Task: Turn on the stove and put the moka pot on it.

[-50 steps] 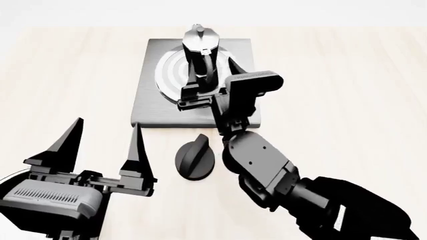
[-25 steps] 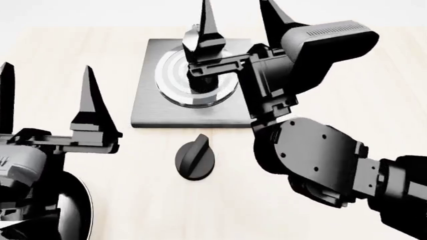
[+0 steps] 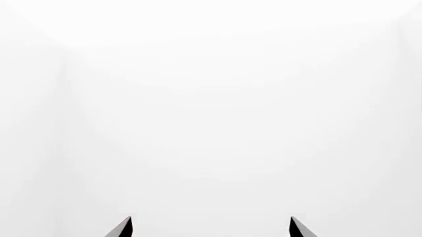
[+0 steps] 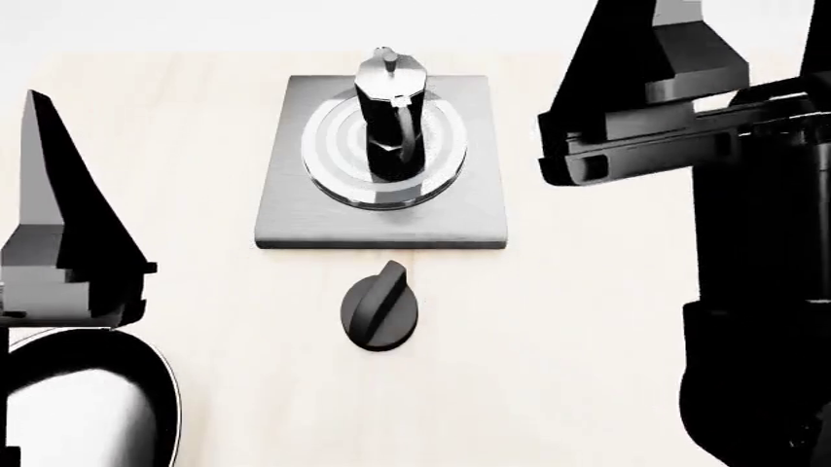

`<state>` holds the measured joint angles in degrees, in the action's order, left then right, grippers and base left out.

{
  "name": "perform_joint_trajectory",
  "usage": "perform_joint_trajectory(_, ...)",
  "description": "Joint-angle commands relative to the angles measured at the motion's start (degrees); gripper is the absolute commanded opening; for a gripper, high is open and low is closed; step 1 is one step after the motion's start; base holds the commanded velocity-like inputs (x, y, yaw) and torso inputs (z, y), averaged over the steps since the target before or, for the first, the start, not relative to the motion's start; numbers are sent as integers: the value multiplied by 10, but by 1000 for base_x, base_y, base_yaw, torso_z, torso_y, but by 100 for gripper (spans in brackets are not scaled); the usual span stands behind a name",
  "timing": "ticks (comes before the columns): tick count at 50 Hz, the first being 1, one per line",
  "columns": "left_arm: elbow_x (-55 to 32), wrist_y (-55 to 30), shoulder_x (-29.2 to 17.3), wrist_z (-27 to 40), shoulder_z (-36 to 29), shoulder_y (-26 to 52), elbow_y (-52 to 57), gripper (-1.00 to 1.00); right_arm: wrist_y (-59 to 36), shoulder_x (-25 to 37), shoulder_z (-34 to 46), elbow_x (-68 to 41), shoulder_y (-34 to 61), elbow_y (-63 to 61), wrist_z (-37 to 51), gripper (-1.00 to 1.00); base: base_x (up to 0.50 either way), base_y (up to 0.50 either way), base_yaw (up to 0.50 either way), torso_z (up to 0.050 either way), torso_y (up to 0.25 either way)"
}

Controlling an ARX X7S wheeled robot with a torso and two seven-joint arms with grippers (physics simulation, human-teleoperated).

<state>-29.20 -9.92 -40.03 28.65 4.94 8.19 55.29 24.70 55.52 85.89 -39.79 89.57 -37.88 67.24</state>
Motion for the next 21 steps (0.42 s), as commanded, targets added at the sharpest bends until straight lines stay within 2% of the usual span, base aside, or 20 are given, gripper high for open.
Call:
perform_joint_trajectory(1,6,25,-7,1,24,-34,22,100,-40,117,-12,48,12,-121,62,100,0,0,0,0,0)
perform_joint_trajectory(9,24,54,5,-8,20,-65,12,100,-20,181,-11,72,-5,-153,76,100,0,0,0,0,0)
perform_joint_trajectory(21,31,70,7,-7,25,-98,20,100,11,232,0,110,-38,-166,96,100,0,0,0,0,0)
